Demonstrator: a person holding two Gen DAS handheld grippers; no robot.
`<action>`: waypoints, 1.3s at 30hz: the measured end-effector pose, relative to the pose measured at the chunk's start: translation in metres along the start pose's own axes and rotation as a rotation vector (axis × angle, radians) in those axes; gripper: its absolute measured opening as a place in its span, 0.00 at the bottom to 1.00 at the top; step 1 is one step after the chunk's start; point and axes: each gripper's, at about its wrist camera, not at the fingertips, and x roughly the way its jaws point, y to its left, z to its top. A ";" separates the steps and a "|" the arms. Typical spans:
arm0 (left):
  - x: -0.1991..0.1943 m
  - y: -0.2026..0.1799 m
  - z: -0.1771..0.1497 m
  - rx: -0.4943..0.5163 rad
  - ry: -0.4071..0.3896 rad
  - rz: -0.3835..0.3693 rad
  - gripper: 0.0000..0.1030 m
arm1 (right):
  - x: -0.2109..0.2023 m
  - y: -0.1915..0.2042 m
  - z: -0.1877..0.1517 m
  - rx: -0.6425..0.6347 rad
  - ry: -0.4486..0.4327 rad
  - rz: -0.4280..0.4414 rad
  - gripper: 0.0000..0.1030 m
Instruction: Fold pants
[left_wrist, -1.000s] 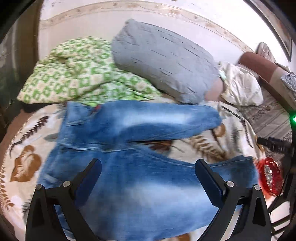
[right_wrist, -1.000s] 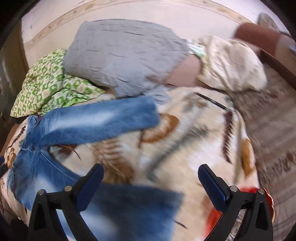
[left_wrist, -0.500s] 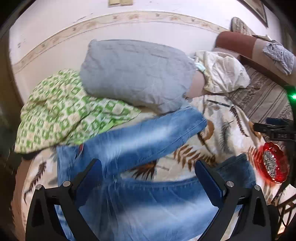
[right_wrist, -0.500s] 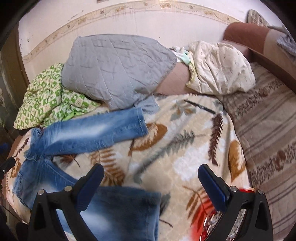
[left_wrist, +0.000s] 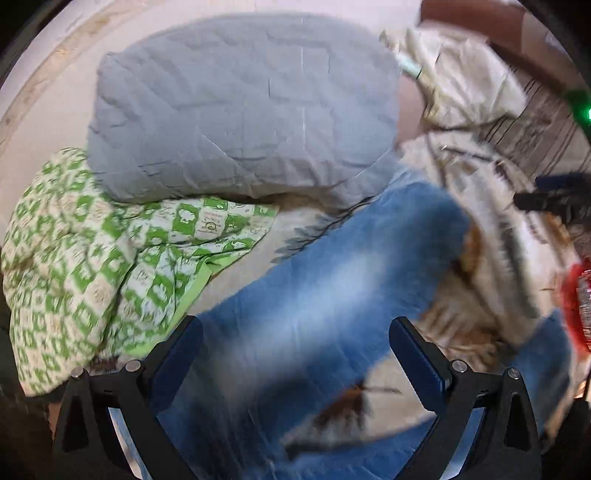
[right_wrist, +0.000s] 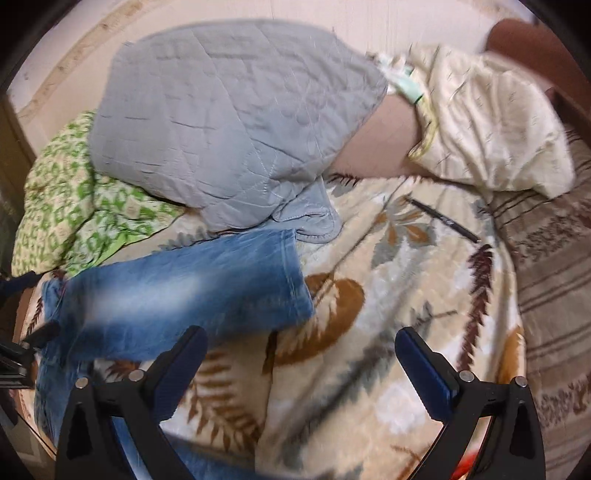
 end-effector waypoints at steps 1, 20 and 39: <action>0.011 0.001 0.004 0.007 0.009 0.000 0.98 | 0.015 -0.001 0.011 0.010 0.023 0.004 1.00; 0.160 -0.005 0.050 0.105 0.159 -0.129 0.06 | 0.185 0.011 0.078 -0.007 0.215 0.142 0.36; -0.029 -0.057 -0.020 0.232 -0.044 -0.141 0.02 | 0.012 0.024 -0.010 -0.258 -0.129 0.094 0.06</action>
